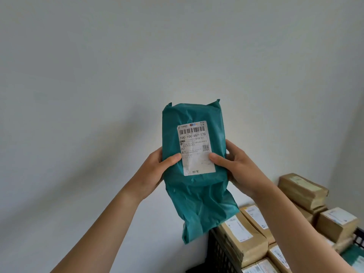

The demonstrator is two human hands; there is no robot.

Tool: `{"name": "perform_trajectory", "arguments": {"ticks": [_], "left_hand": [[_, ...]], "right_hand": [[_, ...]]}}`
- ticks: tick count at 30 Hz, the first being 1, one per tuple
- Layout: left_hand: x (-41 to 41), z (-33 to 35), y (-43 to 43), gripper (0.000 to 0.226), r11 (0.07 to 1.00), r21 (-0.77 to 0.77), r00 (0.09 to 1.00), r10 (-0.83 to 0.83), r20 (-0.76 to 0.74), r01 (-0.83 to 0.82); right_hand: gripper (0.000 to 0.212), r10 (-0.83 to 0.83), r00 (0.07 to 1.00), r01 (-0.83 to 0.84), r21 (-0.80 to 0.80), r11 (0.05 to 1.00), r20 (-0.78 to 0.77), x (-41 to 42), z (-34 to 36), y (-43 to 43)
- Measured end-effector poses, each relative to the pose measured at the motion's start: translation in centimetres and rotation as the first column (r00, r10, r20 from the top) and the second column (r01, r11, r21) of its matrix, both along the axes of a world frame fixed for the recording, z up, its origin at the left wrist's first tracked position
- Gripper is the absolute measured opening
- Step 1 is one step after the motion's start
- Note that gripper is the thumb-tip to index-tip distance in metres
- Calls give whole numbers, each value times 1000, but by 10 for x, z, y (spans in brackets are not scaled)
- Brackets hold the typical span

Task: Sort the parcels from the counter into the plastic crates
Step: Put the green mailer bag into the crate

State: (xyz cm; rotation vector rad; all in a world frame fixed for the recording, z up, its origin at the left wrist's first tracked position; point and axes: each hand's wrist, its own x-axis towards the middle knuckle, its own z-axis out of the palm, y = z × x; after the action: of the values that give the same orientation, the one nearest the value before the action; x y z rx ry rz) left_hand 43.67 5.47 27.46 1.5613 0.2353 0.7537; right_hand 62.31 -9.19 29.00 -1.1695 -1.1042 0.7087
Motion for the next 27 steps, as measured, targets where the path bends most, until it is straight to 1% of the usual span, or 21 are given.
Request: {"name": "perform_trajectory", "arguments": {"ticks": [3,4,6,8,10,12,14,15,16,18,19,21,23,25,26,27], "left_hand": [[6,-17,-1,48,1000,-14,1000,-4,-26,4],[10,-25,-4,53,999,8,997,-33,-67,34],[24,-46,-14,57,987,65,976,-136,-172,149],[43,-75,-28,52,963,51,936,-243,-256,264],[63,-109,-40,41,943,-13,889,-319,-327,334],[84,-142,-53,35,911,-96,831,-406,-381,401],[106,-171,-66,28,897,-172,800,-441,-406,407],[117,-183,-73,24,904,-183,801,-428,-419,387],[129,-193,-82,22,924,-144,812,-380,-442,354],[156,-210,-100,23,962,49,844,-209,-493,267],[169,-214,-112,29,964,136,860,-132,-494,227],[195,-221,-137,44,953,258,894,-28,-447,159],[224,-227,-163,52,925,336,899,-16,-437,179],[249,-238,-185,54,898,339,853,-71,-517,280],[265,-248,-197,53,891,316,818,-97,-567,325],[275,-259,-202,50,886,304,793,-107,-600,350]], "right_hand": [[35,-121,992,122,17,992,-24,3,-14,1],[33,-167,985,168,22,986,-41,6,-22,-2],[33,-260,962,262,9,965,-83,16,-42,-17],[34,-358,922,359,-23,933,-147,30,-65,-39],[36,-461,861,462,-51,886,-215,48,-87,-69],[41,-567,780,567,-85,820,-264,67,-108,-102],[41,-651,699,646,-130,753,-296,85,-128,-135],[41,-681,665,671,-156,725,-306,93,-140,-149],[40,-706,634,689,-182,701,-316,100,-151,-162],[39,-744,566,718,-231,657,-355,115,-176,-184],[38,-756,529,727,-253,638,-385,123,-187,-193],[35,-768,463,729,-302,614,-443,140,-208,-211],[34,-775,400,708,-371,600,-490,159,-229,-227],[36,-772,364,656,-446,609,-520,171,-253,-240],[36,-767,372,615,-480,626,-523,179,-265,-248],[36,-766,403,578,-509,638,-501,182,-276,-254]]}}
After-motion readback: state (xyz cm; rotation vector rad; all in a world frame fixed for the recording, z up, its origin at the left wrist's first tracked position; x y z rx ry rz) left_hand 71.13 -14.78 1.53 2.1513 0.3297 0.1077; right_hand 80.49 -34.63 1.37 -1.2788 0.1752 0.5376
